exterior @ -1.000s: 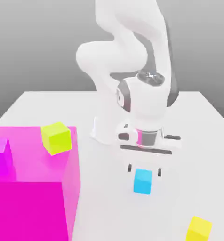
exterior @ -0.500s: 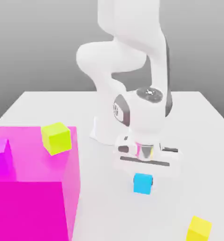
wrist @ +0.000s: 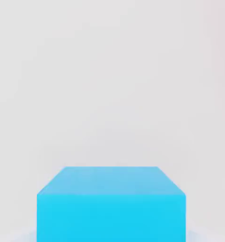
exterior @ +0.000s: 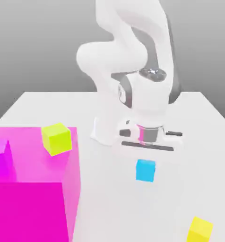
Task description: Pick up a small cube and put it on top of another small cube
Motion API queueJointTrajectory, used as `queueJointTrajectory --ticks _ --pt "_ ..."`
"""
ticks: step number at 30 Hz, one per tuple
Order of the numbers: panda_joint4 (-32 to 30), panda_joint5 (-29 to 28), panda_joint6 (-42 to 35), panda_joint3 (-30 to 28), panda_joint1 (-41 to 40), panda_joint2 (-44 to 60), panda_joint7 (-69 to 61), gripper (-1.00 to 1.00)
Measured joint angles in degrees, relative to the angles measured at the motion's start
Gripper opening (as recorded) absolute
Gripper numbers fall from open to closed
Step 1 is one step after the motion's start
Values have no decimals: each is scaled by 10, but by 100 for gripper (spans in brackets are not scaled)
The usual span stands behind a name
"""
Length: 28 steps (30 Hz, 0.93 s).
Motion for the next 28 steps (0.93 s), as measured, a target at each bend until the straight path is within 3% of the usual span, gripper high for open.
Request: queueJointTrajectory --ticks 8,18,22,23,28 --pt "152 -62 -94 -2 -4 73 95 -100" --pt "354 -58 -194 16 30 165 162 -100" --pt "379 -75 -148 7 46 233 181 -100" --pt "381 -81 -133 4 48 251 185 100" --pt "381 -81 -133 4 48 251 185 100"
